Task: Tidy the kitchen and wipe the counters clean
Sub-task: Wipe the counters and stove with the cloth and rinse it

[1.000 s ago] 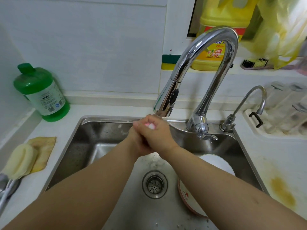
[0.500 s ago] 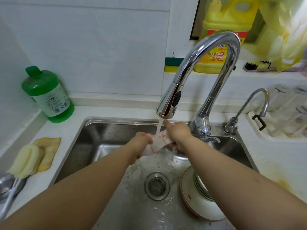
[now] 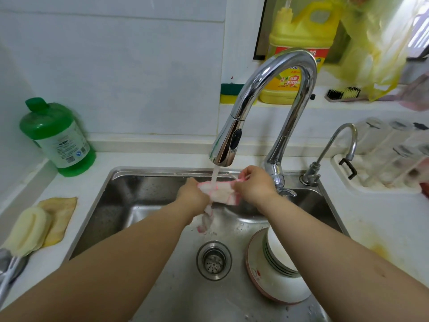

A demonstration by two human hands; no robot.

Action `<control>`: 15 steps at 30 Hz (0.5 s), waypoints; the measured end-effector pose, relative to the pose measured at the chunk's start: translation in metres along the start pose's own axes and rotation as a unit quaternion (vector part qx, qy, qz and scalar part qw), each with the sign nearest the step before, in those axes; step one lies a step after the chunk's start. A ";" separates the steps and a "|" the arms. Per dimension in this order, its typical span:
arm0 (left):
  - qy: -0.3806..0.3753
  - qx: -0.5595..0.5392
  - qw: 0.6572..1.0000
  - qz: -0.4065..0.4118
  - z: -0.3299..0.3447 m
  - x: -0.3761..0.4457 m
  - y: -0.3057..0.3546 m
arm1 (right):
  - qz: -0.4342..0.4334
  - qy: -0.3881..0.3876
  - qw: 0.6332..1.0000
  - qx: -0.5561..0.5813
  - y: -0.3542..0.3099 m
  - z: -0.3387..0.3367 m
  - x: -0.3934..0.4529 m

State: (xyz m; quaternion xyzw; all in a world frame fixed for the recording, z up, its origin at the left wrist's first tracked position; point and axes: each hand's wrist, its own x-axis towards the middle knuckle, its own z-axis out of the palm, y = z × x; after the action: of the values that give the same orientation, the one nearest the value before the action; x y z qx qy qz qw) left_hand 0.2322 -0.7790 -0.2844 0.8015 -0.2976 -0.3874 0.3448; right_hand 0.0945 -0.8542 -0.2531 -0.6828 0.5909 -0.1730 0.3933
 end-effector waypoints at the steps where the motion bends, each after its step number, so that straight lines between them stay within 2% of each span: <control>1: 0.011 -0.014 1.000 -0.011 0.001 0.002 0.001 | 0.007 0.011 0.998 -0.057 0.002 -0.004 -0.002; 3: -0.010 -0.048 0.999 -0.017 0.002 0.006 0.003 | 0.031 0.000 0.987 -0.158 0.011 -0.015 -0.006; 8: -0.102 -0.154 0.983 0.000 0.004 -0.004 0.012 | 0.132 -0.062 0.977 -0.153 0.033 -0.027 -0.019; 12: -0.087 -0.180 0.980 0.020 0.009 -0.013 0.020 | 0.137 0.055 0.982 -0.117 0.042 -0.042 -0.026; 15: -0.102 -0.196 0.975 0.013 0.008 -0.022 0.024 | 0.116 0.091 0.983 -0.112 0.044 -0.045 -0.021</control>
State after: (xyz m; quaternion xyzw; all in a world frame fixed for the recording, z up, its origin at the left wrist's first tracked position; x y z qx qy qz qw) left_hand 0.2097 -0.7793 -0.2603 0.6705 -0.2597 -0.5135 0.4683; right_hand 0.0287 -0.8487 -0.2524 -0.6307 0.7154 -0.1203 0.2757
